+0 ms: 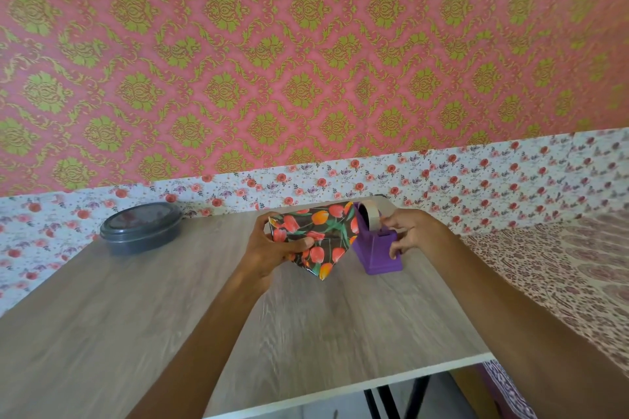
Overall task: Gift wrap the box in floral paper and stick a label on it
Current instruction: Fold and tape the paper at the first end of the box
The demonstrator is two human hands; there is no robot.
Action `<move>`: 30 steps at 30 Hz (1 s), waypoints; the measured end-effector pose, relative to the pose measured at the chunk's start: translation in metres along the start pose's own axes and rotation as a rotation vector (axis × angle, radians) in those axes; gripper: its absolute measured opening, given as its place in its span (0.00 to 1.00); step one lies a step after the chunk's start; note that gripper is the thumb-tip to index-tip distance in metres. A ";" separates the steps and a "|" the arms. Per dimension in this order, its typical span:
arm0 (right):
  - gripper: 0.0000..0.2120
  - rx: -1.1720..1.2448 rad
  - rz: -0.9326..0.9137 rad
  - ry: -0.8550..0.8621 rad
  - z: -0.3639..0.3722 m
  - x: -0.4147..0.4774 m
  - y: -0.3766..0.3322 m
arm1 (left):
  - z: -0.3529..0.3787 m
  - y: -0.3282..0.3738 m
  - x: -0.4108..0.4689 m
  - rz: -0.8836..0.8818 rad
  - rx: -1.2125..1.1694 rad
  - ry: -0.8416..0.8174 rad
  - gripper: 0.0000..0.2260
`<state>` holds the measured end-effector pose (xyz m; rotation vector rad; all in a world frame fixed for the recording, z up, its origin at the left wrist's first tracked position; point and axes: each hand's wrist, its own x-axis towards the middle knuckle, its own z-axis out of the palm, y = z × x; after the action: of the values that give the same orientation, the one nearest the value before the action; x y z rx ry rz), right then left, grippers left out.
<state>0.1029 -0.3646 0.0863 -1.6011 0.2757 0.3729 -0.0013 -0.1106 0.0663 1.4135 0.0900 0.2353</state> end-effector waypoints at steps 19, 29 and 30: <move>0.06 0.187 -0.257 0.031 -0.009 0.009 0.060 | 0.002 0.000 0.000 0.000 0.017 -0.011 0.35; 0.08 -0.215 -0.365 0.444 -0.018 0.007 0.077 | 0.010 0.000 0.001 -0.006 0.022 -0.014 0.36; 0.07 -0.277 -0.414 0.496 -0.021 0.006 0.079 | 0.010 0.001 0.001 -0.008 0.027 -0.013 0.36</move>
<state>0.0784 -0.3902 0.0124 -1.9592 0.2653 -0.3263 0.0018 -0.1198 0.0690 1.4408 0.0885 0.2187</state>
